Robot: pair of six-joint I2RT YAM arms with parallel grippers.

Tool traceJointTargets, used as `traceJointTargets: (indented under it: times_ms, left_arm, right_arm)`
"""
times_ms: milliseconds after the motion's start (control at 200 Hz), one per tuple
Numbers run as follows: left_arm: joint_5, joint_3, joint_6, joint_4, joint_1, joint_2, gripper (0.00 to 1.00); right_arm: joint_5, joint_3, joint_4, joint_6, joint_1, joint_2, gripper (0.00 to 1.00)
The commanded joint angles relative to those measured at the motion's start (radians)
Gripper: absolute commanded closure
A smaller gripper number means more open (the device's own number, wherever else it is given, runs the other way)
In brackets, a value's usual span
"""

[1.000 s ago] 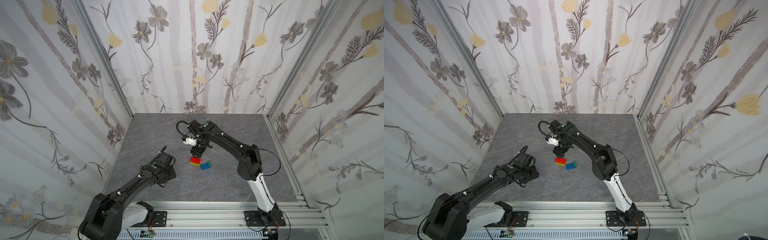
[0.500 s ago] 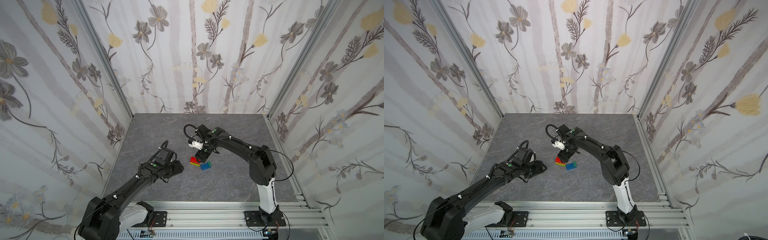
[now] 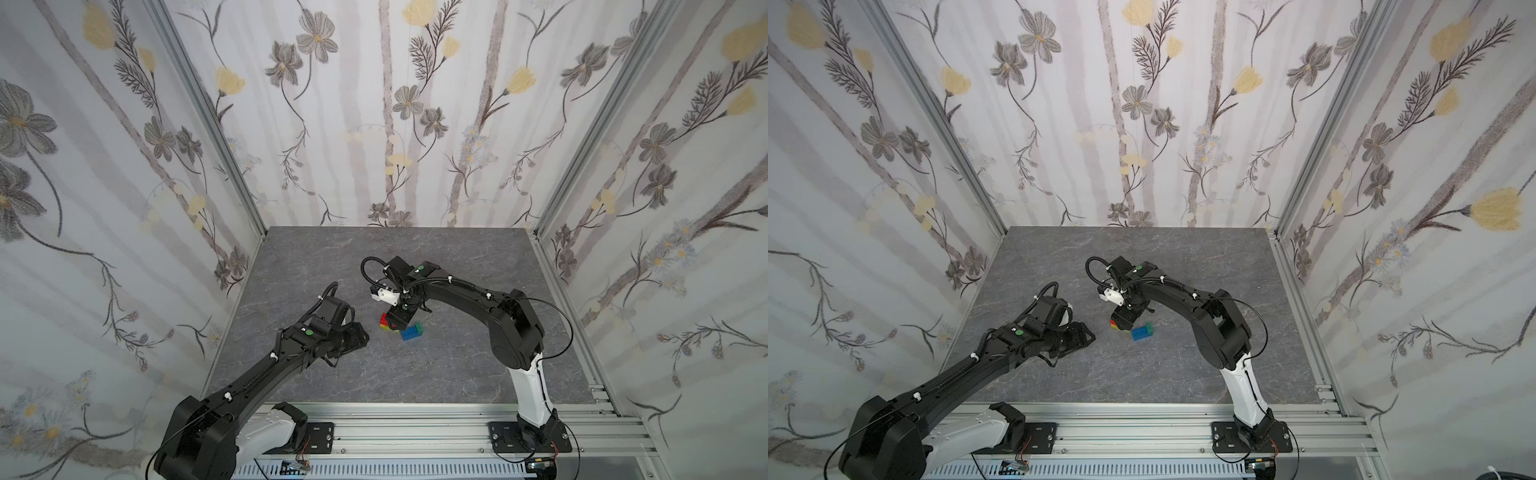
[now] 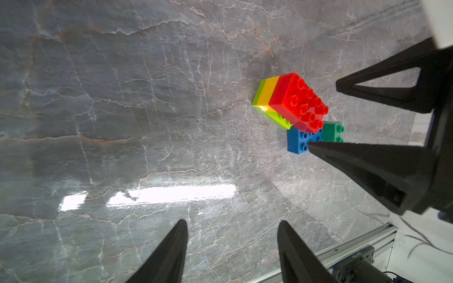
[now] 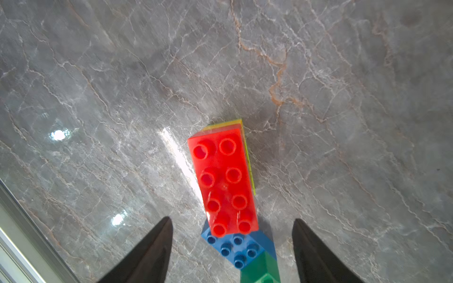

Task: Assemble the number 5 with lego
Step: Assemble the lego brick with the lego brick, then pick up the lego brick from the center of the board.

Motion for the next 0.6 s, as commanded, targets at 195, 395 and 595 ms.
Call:
traceJointTargets:
  times_ms: [195, 395, 595]
  left_arm:
    - [-0.028, -0.012, -0.004, -0.002, 0.0, -0.008, 0.42]
    - [-0.036, -0.027, -0.01, -0.001, -0.001, -0.019, 0.43]
    - [-0.047, -0.045, -0.016, -0.003, 0.0, -0.032, 0.44]
  right_arm:
    - [0.026, -0.001, 0.015, 0.013, 0.006, 0.055, 0.31]
    - [0.031, -0.001, 0.018, 0.015, 0.015, 0.081, 0.38]
    - [0.047, -0.004, 0.019, 0.02, 0.026, 0.098, 0.45]
